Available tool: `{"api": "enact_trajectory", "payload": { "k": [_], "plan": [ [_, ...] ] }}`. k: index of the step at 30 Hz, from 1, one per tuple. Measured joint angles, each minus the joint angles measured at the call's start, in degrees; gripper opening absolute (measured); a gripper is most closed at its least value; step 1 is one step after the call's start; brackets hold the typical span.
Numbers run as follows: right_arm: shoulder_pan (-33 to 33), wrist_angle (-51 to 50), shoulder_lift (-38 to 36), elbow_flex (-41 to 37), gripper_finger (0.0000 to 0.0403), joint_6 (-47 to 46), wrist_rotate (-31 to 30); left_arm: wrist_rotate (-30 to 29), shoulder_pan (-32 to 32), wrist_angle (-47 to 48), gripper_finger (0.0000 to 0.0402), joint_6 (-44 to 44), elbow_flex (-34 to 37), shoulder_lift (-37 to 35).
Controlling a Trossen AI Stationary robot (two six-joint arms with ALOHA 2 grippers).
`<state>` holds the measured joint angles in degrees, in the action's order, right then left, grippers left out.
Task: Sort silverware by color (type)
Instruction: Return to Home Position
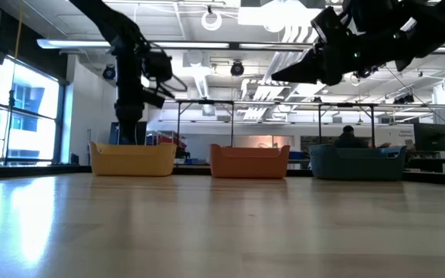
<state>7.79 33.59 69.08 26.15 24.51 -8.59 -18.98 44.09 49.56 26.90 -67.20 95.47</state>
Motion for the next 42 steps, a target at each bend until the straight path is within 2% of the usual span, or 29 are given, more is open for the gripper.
{"api": "enact_trajectory", "payload": {
  "k": [4,7,12,17,21,25,28,34,40,42],
  "plan": [
    [5.89,0.56,-1.68,-2.67,0.0000,-0.50,11.89,6.97,-1.71,-5.32,0.0051,-2.77,1.45,-5.25],
    [9.44,3.77,-2.93,-6.01,0.0000,-1.57,14.81,12.11,-3.15,-13.90,0.0032,-2.80,5.86,-10.09],
    [12.42,11.32,-5.17,-12.04,0.0000,-2.89,15.69,17.35,-5.81,-29.08,0.0015,-3.94,15.76,-17.99],
    [12.44,19.34,-8.10,-16.91,0.0000,-2.74,10.58,17.52,-9.78,-43.33,0.0016,-6.94,26.36,-24.81],
    [12.50,21.71,-11.10,-21.12,0.0000,-2.66,10.48,18.38,-12.72,-55.16,0.0016,-9.16,34.97,-29.14],
    [13.91,21.01,-15.34,-25.00,0.0000,-5.29,15.45,25.53,-13.99,-63.73,0.0016,-11.08,43.14,-33.62],
    [16.09,16.88,-18.78,-25.59,0.0000,-7.81,18.44,29.38,-14.68,-70.21,0.0016,-13.88,48.37,-37.20],
    [18.99,10.63,-24.69,-25.59,0.0000,-7.91,17.97,30.31,-16.09,-78.26,0.0016,-16.70,57.11,-45.03],
    [19.80,2.46,-31.09,-25.59,0.0000,-8.42,17.87,30.29,-17.58,-83.14,0.0016,-18.50,65.48,-53.38],
    [19.88,0.52,-33.03,-25.59,0.0000,-9.11,17.91,30.41,-17.93,-82.09,0.0016,-19.19,66.56,-56.14]
  ]
}}
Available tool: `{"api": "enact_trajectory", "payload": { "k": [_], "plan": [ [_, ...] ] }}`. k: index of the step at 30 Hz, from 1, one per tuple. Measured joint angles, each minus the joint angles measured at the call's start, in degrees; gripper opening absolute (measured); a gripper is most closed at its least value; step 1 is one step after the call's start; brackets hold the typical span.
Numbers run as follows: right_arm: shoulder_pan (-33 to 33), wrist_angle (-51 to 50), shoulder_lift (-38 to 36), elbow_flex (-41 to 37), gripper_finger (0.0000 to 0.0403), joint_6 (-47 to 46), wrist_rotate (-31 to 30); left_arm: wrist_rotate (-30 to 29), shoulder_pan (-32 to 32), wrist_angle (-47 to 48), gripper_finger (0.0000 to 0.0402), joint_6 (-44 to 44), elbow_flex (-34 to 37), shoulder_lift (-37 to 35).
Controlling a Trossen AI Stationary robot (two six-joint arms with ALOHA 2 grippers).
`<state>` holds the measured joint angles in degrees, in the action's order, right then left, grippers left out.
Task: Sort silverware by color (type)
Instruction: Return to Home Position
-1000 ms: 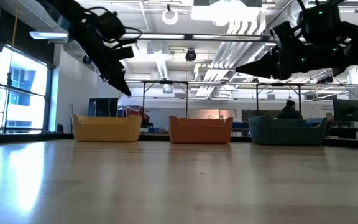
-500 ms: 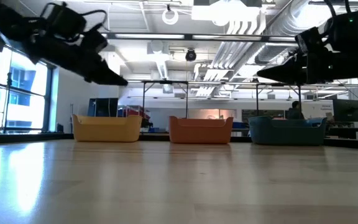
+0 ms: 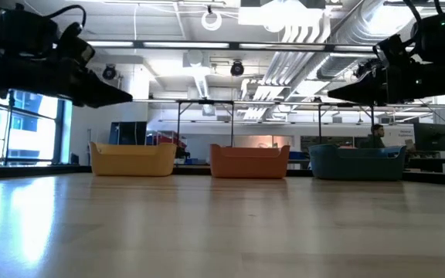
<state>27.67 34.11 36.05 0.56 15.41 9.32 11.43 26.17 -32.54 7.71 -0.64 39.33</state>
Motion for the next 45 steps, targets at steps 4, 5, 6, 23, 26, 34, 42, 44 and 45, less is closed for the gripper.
{"api": "enact_trajectory", "payload": {
  "k": [4,5,6,23,26,34,42,44,45],
  "plan": [
    [0.12,-2.72,-3.91,0.00,0.0000,-0.35,-0.02,-0.29,-1.57,2.96,0.0016,-0.10,-0.09,-3.94],
    [0.10,-3.37,-4.93,0.00,0.0000,-0.38,-0.02,-0.31,-2.10,3.10,0.0016,-0.11,-0.09,-4.72],
    [0.12,-3.72,-5.88,0.00,0.0000,-0.45,-0.05,-0.48,-2.66,2.97,0.0016,-0.09,-0.09,-5.47],
    [1.26,-25.63,-33.51,-0.04,0.0000,-4.45,2.94,-13.46,-13.23,23.31,0.0016,1.48,-0.09,-27.63],
    [1.26,-28.38,-36.08,-0.04,0.0000,-5.05,4.74,-11.76,-12.85,28.68,0.0016,0.42,-0.09,-34.11],
    [2.84,-30.35,-36.01,-0.04,0.0000,-7.62,8.29,-10.63,-12.28,31.97,0.0016,-0.90,-0.05,-38.93],
    [2.61,-23.94,-36.00,-0.07,0.0000,-9.88,3.86,-10.39,-12.30,31.35,0.0016,-1.49,-0.05,-39.13],
    [1.96,-22.37,-35.98,-0.07,0.0000,-10.48,3.11,-10.44,-12.30,31.38,0.0016,-1.64,-0.05,-39.13],
    [1.40,-22.18,-36.00,-0.07,0.0000,-10.41,2.36,-10.45,-12.30,31.53,0.0016,-1.69,-0.05,-39.14]
  ]
}}
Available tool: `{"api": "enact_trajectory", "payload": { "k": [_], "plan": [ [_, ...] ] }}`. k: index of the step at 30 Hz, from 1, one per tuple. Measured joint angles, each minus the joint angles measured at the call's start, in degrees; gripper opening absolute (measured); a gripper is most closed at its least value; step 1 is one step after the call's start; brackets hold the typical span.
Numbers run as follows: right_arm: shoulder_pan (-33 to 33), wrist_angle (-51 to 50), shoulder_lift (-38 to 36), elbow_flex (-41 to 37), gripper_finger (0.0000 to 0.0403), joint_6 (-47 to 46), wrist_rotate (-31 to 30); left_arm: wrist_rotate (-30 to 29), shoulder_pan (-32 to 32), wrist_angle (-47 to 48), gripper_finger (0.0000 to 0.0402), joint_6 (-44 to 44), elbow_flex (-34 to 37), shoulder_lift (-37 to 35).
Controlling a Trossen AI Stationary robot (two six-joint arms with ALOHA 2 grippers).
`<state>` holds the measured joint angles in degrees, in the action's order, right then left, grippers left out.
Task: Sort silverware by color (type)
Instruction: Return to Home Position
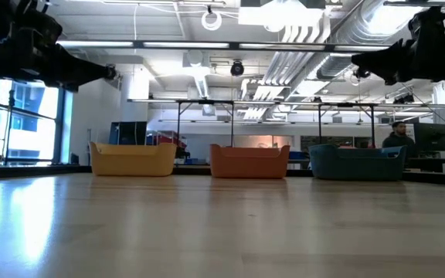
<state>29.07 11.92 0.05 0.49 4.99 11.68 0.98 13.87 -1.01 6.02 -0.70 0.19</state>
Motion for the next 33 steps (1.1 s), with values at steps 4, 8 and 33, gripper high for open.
{"api": "enact_trajectory", "payload": {
  "k": [4,8,33],
  "plan": [
    [-2.91,-1.11,0.02,0.00,0.0000,1.29,-5.23,-0.01,0.00,0.21,0.0016,-1.30,0.00,-0.01],
    [-5.96,-0.33,0.00,0.00,0.0000,1.40,-6.34,-0.57,0.00,0.21,0.0016,-2.53,0.01,0.01],
    [-15.72,-11.24,1.96,0.11,0.0000,-13.45,-13.14,-3.01,-0.04,0.28,0.0016,-9.86,-0.01,1.15]
  ]
}}
